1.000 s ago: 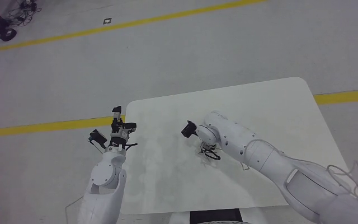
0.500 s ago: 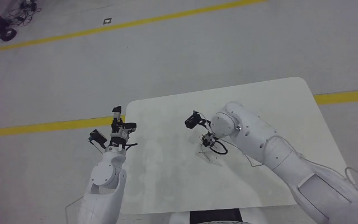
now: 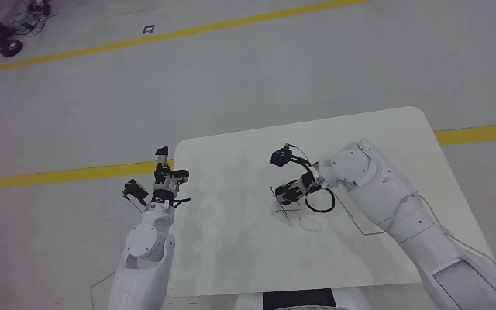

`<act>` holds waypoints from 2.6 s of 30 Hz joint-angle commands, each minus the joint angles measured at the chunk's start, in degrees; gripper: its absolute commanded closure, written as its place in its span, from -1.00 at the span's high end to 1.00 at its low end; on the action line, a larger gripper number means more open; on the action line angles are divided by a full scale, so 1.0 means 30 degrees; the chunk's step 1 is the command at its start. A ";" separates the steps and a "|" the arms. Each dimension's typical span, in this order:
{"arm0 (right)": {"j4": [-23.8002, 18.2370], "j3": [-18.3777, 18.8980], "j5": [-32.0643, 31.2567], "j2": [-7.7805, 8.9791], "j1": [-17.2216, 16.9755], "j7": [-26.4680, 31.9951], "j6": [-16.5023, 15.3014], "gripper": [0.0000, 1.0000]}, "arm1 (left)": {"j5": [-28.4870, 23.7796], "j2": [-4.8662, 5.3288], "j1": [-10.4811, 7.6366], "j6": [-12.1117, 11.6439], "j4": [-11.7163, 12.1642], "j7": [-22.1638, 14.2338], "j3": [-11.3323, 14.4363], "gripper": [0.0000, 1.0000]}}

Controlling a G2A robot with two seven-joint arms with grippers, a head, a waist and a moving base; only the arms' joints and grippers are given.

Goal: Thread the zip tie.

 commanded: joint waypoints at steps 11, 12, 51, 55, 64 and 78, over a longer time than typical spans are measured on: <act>0.1183 -0.0256 0.4641 -0.0033 0.0708 -0.0268 -0.0246 -1.00 | 0.0000 0.0000 0.0000 0.0000 0.0000 0.0000 0.0000 1.00; 0.1183 -0.0256 0.4641 -0.0033 0.0708 -0.0268 -0.0246 -1.00 | 0.0000 0.0000 0.0000 0.0000 0.0000 0.0000 0.0000 1.00; 0.4443 -0.1414 1.2204 -0.0815 0.1743 -0.2822 0.1791 -1.00 | 0.0000 0.0000 0.0000 0.0000 0.0000 0.0000 0.0000 1.00; 0.4443 -0.1414 1.2204 -0.0815 0.1743 -0.2822 0.1791 -1.00 | 0.0000 0.0000 0.0000 0.0000 0.0000 0.0000 0.0000 1.00; 0.4443 -0.1414 1.2204 -0.0815 0.1743 -0.2822 0.1791 -1.00 | 0.0840 0.0068 -0.0247 -0.0622 0.0103 -0.1190 -0.0009 1.00; 0.4443 -0.1414 1.2204 -0.0815 0.1743 -0.2822 0.1791 -1.00 | 0.2442 0.0560 -0.1269 -0.5951 0.3788 -1.0461 -0.0304 1.00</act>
